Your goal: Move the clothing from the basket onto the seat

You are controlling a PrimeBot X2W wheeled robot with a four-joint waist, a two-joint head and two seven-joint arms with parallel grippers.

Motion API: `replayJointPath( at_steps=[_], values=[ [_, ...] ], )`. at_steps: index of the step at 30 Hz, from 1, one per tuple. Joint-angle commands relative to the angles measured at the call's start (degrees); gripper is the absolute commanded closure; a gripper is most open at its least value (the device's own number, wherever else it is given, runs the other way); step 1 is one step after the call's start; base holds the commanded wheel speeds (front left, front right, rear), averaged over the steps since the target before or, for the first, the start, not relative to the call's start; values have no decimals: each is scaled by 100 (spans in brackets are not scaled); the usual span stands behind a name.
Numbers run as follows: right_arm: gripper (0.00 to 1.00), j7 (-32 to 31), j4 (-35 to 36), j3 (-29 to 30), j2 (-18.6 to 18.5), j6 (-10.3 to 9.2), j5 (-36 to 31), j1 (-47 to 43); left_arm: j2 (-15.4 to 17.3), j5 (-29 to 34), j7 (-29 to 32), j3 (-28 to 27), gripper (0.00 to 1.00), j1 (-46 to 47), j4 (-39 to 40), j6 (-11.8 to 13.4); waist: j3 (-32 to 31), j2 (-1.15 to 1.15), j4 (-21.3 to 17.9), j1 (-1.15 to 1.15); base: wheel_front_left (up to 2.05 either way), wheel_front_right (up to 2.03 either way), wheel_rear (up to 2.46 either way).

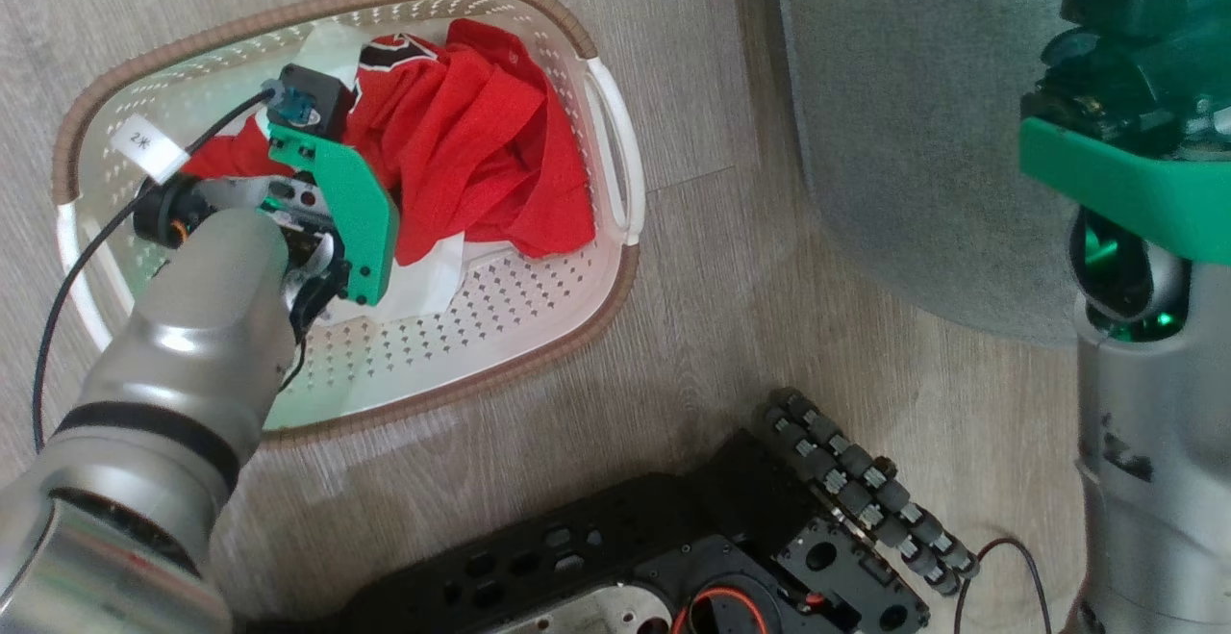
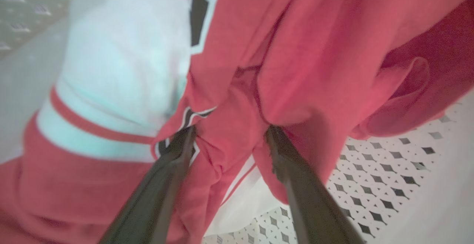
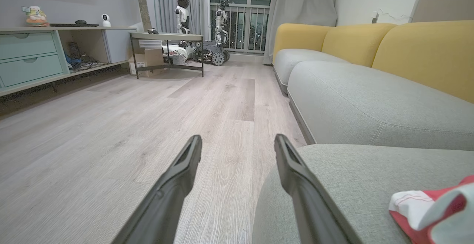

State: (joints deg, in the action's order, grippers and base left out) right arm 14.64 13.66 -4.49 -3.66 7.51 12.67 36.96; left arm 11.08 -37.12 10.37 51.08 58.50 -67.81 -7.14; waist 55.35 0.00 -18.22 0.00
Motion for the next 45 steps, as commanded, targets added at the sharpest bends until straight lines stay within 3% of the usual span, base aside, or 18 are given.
replayJointPath(
  at_steps=[1,5,6,8,21,37,45],
  values=[
    [0,33,185,-86,78,-2,53,-156,144,-73,65,3,0,-103,99,-35,5,0,-2,0,0,0,0],
    [0,34,183,-90,78,-2,82,-139,230,-253,68,185,0,-104,300,-35,6,0,-4,0,0,0,0],
    [0,34,180,-89,78,-2,83,-136,248,-295,63,229,56,-99,337,-35,2,0,1,0,0,0,0],
    [0,35,172,-83,78,-2,81,-132,272,-377,47,333,100,-95,431,-35,-9,0,15,0,0,0,0],
    [0,35,14,-78,78,-2,41,-70,298,-842,-421,944,100,-124,783,-35,-424,0,184,0,0,0,0],
    [0,36,-333,131,34,-2,-102,-673,82,-1712,-1445,1613,100,-630,1278,-35,-2047,0,631,0,0,0,0],
    [0,36,-503,214,-112,-2,27,-1138,83,-1850,-2112,1815,100,-823,1518,-35,-2794,0,892,0,0,0,0]
  ],
)
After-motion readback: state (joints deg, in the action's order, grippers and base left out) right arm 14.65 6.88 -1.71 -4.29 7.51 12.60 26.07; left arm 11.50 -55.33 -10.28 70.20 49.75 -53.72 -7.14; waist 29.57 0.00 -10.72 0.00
